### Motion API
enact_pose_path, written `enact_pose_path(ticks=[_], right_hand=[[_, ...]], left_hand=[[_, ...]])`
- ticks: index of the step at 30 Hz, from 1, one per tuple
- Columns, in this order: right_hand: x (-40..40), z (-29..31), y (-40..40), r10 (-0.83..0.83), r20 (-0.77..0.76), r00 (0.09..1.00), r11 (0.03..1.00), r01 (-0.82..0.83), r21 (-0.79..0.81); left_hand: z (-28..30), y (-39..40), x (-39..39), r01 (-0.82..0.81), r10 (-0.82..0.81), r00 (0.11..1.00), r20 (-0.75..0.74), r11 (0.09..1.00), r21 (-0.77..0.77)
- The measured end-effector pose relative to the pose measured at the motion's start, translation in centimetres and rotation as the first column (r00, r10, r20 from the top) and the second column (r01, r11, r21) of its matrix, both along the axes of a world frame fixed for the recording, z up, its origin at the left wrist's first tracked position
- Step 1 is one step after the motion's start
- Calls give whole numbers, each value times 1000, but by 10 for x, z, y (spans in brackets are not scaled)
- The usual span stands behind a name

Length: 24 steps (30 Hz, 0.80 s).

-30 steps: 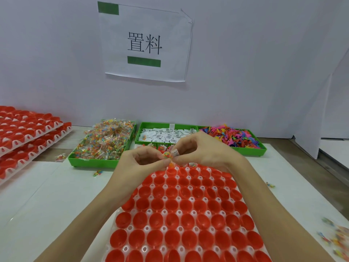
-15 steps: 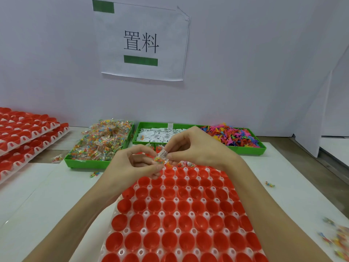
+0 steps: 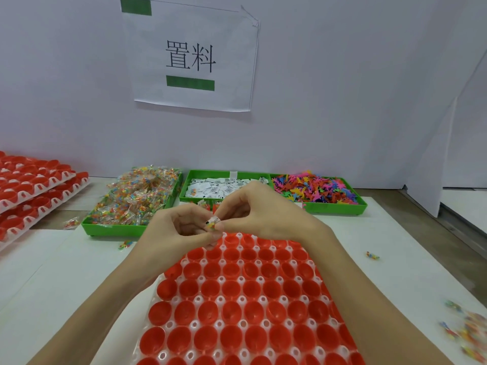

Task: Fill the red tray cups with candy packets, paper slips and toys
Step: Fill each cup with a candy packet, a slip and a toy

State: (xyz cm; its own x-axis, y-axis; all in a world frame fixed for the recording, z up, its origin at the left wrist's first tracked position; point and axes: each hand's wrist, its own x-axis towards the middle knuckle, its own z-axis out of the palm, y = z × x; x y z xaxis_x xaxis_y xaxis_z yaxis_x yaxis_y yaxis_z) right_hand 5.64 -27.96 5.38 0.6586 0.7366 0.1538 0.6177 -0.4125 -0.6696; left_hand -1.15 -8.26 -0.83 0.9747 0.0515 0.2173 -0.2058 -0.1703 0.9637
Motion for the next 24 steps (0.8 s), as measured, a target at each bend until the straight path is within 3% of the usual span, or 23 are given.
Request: enact_pose_path(ticks=[6, 13, 19, 24], right_hand=[[6, -5, -3, -42, 6, 999, 999, 42, -19], [10, -10, -6, -89, -94, 992, 996, 91, 21], [11, -3, -16, -62, -182, 981, 997, 68, 27], [46, -11, -41, -284, -154, 947, 952, 297, 75]], left_hand=[[-2, -2, 1, 6, -6, 1000, 3, 999, -37], [-10, -14, 1, -96, 100, 995, 21, 988, -124], [-7, -14, 1, -76, 79, 996, 50, 996, -55], [-10, -11, 2, -65, 67, 997, 41, 997, -43]])
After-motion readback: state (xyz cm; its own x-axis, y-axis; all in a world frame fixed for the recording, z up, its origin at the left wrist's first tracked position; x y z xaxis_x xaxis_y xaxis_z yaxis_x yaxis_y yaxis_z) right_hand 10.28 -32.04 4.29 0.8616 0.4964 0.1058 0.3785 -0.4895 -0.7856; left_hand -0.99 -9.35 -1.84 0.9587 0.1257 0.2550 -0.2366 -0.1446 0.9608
